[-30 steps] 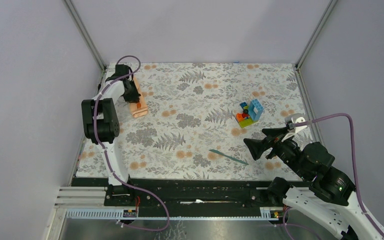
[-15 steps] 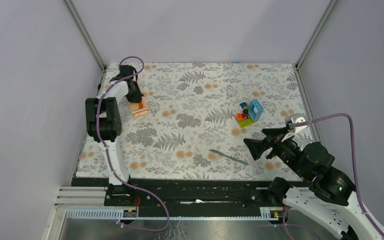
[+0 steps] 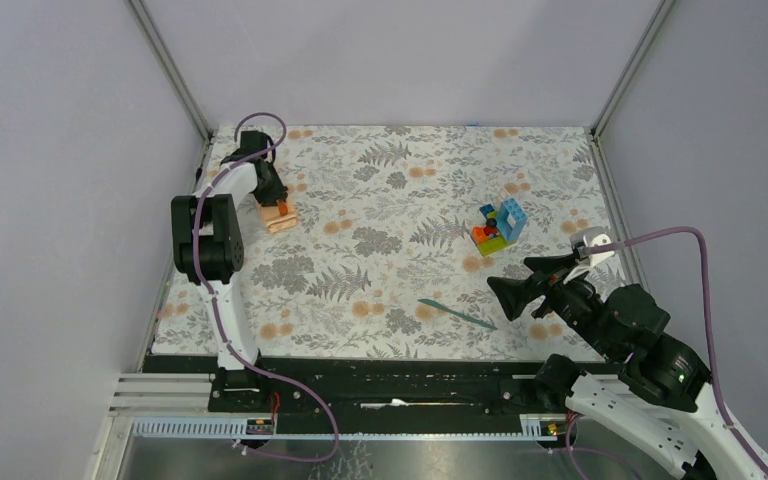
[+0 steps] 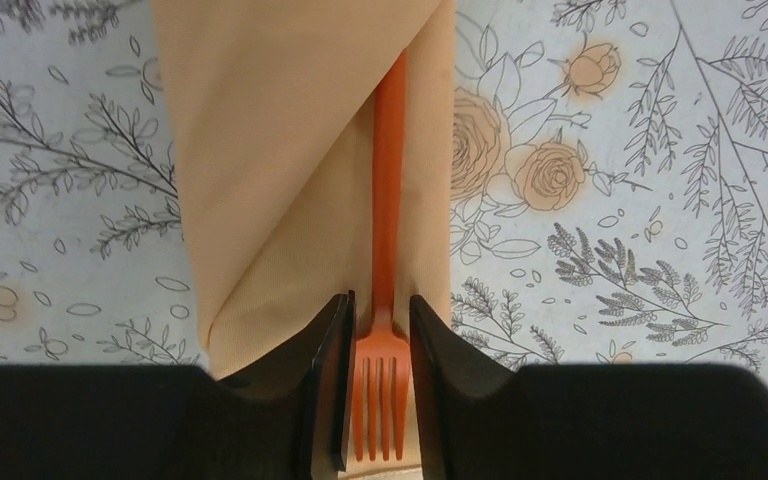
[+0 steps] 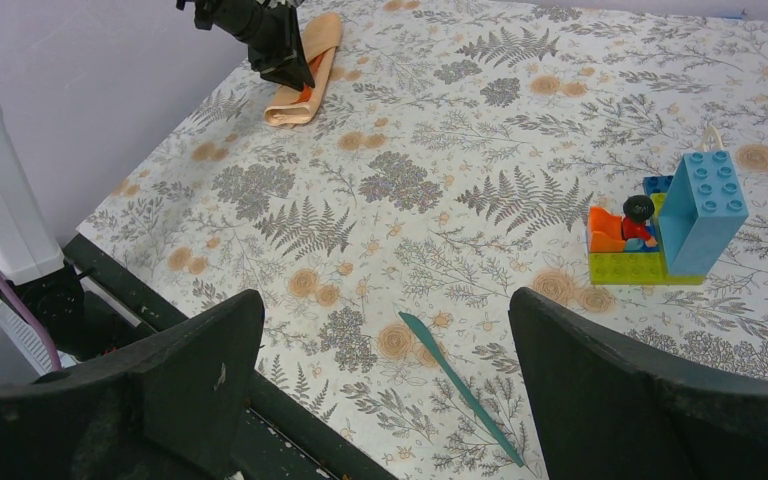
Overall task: Fold the napkin into a case and place the utensils inside
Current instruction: Insert the spoon into the folded napkin, then pick up the knife from the center of the board.
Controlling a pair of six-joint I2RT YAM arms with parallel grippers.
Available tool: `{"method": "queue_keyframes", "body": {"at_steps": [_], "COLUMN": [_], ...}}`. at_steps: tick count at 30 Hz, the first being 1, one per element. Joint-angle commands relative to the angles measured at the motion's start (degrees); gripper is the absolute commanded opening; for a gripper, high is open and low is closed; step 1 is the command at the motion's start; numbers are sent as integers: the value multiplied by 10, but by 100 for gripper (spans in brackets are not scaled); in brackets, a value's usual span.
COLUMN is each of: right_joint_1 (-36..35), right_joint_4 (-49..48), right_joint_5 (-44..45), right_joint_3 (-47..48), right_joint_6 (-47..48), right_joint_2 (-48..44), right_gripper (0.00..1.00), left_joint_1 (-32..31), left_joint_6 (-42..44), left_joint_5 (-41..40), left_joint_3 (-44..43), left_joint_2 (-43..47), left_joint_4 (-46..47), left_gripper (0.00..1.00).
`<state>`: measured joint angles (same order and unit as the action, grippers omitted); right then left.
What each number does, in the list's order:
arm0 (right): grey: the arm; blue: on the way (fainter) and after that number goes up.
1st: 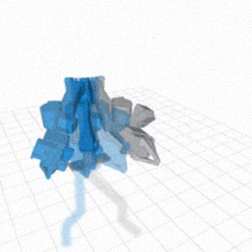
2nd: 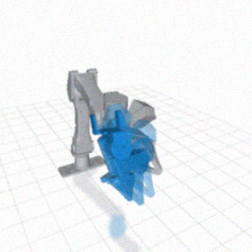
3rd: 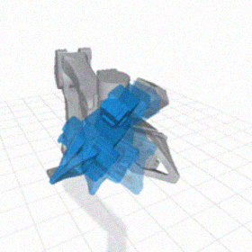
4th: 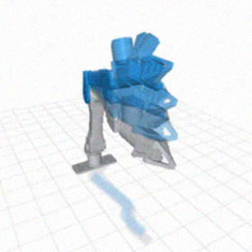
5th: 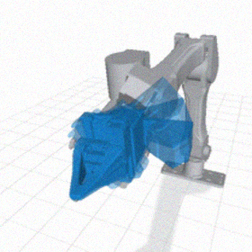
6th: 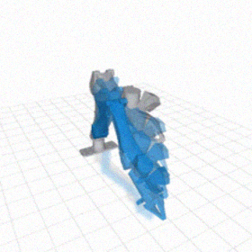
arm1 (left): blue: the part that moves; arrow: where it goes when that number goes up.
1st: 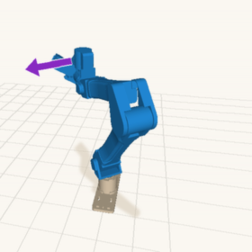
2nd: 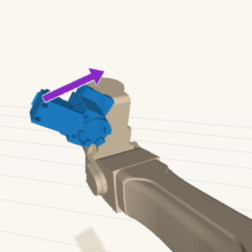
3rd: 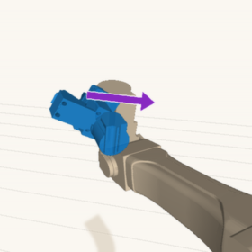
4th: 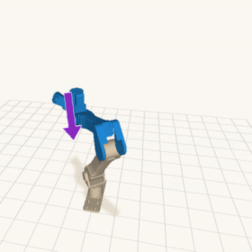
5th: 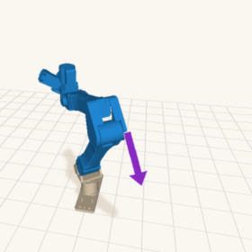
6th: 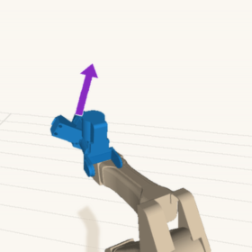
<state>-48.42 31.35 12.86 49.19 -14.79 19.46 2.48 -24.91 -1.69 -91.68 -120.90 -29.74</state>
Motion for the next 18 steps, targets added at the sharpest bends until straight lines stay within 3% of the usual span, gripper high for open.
{"method": "queue_keyframes", "body": {"at_steps": [1, 7, 9, 12, 15, 18], "right_joint_1": [1, 1, 1, 1, 1, 2], "right_joint_4": [-18, -17, -13, -8, 4, 17], "right_joint_5": [7, 7, 13, 19, 17, 20], "right_joint_3": [0, 2, 4, 12, 26, 38], "right_joint_6": [1, -2, -3, -2, -1, 0], "right_joint_2": [3, 0, -4, -10, -10, -12], "right_gripper": [100, 100, 100, 100, 100, 100], "left_joint_1": [-1, -1, -1, -27, -171, -319], "left_joint_6": [-10, 19, 63, 181, 379, 480], "left_joint_5": [1, 62, 143, 327, 331, 337], "left_joint_3": [15, 47, 95, 190, 297, 395], "left_joint_2": [53, 182, 267, 387, 508, 588], "left_joint_4": [14, -30, -3, 66, 96, 168], "left_gripper": [33, 40, 41, 46, 53, 62]}}
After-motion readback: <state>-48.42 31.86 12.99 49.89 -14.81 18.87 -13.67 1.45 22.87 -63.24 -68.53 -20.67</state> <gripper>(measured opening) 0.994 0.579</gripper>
